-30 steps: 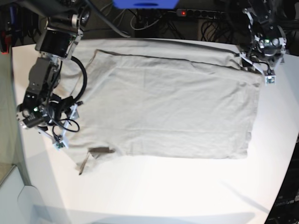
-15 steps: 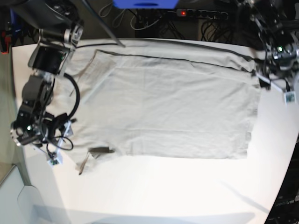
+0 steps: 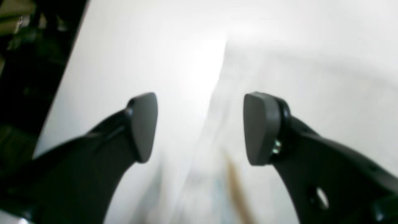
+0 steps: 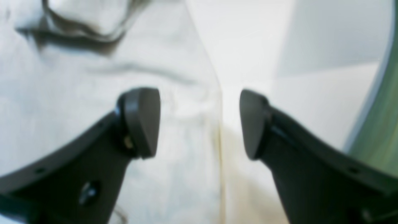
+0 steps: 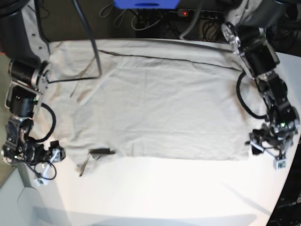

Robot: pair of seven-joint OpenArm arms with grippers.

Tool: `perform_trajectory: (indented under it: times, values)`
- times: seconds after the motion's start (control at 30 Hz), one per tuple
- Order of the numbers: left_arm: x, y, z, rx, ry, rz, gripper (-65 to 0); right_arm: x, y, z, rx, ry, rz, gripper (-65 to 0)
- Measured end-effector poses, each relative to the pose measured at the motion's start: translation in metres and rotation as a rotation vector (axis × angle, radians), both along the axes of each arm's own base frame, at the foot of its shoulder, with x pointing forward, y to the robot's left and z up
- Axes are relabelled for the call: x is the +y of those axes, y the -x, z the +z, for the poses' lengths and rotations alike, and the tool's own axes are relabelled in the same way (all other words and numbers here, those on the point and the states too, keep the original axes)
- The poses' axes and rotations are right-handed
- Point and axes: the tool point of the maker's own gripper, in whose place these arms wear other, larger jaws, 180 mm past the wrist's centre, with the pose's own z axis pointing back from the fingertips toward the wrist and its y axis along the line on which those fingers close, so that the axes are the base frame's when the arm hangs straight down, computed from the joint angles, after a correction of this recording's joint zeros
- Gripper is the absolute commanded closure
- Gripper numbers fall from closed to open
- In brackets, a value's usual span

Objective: Layout the t-shirt on the table in an organized manner, then fold the t-shirt properly
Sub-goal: 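Grasp the hem corners with both grippers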

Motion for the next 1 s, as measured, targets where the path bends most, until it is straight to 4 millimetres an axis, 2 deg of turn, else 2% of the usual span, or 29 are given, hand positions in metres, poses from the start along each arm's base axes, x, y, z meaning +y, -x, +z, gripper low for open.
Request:
perform_trajectory:
  times: [0.07,0.2,0.4,0.5,0.57,0.8,0.87,1.0]
  values:
    - [-0.004,-0.014,-0.006,-0.032,0.031,-0.010,-41.9,-0.006,-0.007,0.003,-0.051,-0.021,-0.016,-41.1]
    - [-0.015,-0.024,-0.038,-0.021,0.093,-0.026,-41.9,-0.008,-0.008,-0.005,-0.081,-0.056,-0.030,-41.1]
    - [-0.016,-0.023,-0.071,-0.009,0.138,-0.016,-41.9,-0.011,-0.004,-0.019,-0.117,-0.102,-0.054,-41.1]
    - [-0.015,-0.018,-0.086,0.010,0.158,-0.010,-41.9,-0.005,0.009,-0.039,-0.095,-0.125,-0.058,-41.1]
    - [-0.014,-0.015,-0.093,0.015,0.166,-0.007,-41.9,-0.002,0.021,-0.054,-0.064,-0.128,-0.057,-41.1]
    - [-0.009,-0.014,-0.102,-0.006,0.173,0.003,-41.9,0.000,0.025,-0.060,-0.119,-0.154,-0.071,-40.5]
    - [-0.010,-0.015,-0.103,-0.017,0.178,0.003,-41.9,0.001,0.025,-0.061,-0.120,-0.157,-0.070,-37.5]
    - [-0.011,-0.015,-0.107,-0.045,0.184,0.009,-41.8,0.010,0.024,-0.062,-0.121,-0.172,-0.065,-23.6]
